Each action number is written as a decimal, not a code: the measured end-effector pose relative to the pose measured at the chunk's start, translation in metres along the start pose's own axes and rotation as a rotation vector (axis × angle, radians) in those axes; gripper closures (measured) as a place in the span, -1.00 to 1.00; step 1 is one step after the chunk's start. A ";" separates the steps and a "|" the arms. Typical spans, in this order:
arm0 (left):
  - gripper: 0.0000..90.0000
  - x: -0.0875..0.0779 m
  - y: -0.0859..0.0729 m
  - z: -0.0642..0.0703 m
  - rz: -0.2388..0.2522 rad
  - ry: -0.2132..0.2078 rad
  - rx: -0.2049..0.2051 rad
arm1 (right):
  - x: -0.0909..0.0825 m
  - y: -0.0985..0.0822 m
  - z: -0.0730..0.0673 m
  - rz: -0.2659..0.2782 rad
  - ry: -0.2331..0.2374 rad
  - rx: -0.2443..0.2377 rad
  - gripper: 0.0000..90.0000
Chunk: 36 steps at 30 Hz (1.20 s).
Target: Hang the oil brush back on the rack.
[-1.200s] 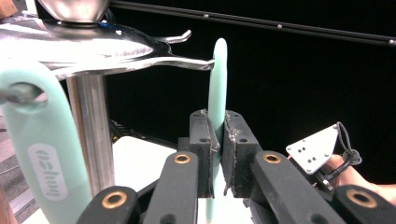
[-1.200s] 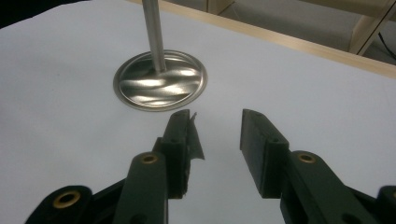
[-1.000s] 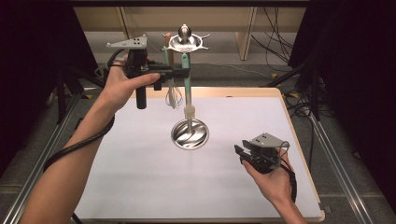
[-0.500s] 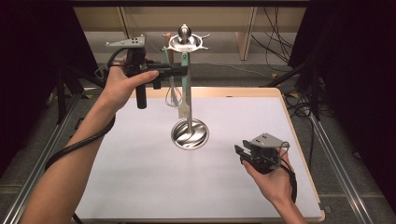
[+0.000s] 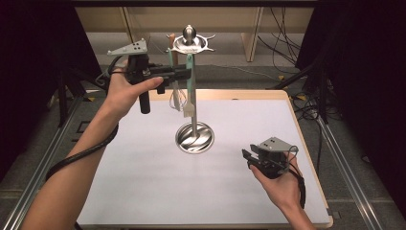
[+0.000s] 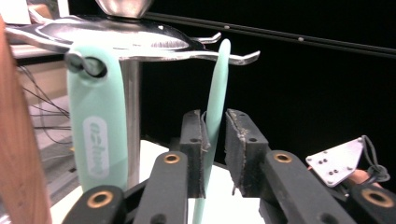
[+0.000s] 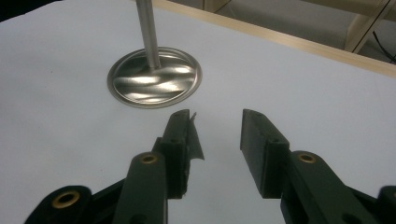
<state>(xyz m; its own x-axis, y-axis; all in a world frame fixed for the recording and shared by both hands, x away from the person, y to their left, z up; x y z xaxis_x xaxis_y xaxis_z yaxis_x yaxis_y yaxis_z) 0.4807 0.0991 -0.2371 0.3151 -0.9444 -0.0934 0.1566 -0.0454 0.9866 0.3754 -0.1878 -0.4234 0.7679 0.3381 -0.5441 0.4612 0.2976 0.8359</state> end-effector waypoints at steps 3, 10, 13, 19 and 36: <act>0.58 -0.004 -0.004 0.003 0.005 0.038 0.026 | 0.000 0.000 0.000 -0.001 0.002 0.011 0.41; 0.39 -0.012 -0.008 0.011 0.023 0.106 0.070 | 0.000 0.001 -0.001 -0.008 0.005 0.013 0.41; 0.32 -0.014 -0.011 0.016 0.020 0.126 0.082 | 0.000 0.001 -0.003 -0.014 0.009 0.032 0.41; 0.13 -0.022 -0.018 0.028 0.006 0.148 0.112 | 0.000 0.002 -0.002 0.003 0.007 0.020 0.40; -0.09 -0.058 -0.055 0.031 -0.025 0.296 0.110 | -0.005 -0.001 0.007 -0.006 -0.007 0.033 0.38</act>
<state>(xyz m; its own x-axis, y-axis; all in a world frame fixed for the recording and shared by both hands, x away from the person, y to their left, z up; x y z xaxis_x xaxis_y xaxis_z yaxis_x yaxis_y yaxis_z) 0.4244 0.1466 -0.2822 0.5735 -0.8077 -0.1369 0.0710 -0.1175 0.9905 0.3745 -0.1963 -0.4206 0.7684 0.3301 -0.5483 0.4797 0.2700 0.8349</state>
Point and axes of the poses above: each handheld gripper's, and its own axes: x roughly forward along the jaws, y roughly out of its top, z roughly to its right, the point moved 5 cm from there along x, roughly forward along the jaws, and after that the axes turned 4 degrees about -y, right-handed, at the moved point
